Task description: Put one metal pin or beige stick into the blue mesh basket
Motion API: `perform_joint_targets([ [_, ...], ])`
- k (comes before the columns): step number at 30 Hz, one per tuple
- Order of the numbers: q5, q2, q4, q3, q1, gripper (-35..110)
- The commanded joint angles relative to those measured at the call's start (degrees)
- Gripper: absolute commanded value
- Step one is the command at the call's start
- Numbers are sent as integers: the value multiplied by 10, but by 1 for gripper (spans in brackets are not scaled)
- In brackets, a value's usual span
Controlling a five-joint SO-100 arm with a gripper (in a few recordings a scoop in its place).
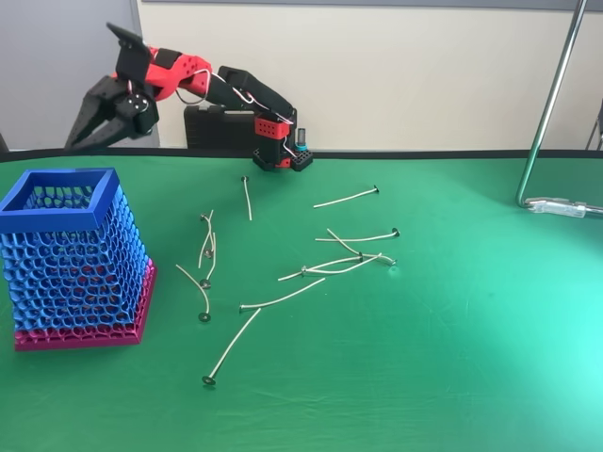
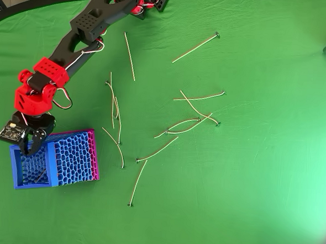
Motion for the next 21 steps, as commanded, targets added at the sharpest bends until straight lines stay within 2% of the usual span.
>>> perform_joint_targets([
  [1, 15, 61, 6, -25, -7, 1],
  [6, 49, 131, 49, -6, -21, 1],
  [10, 91, 213, 125, 25, -43, 1],
  [21, 287, 428, 299, 174, -135, 1],
])
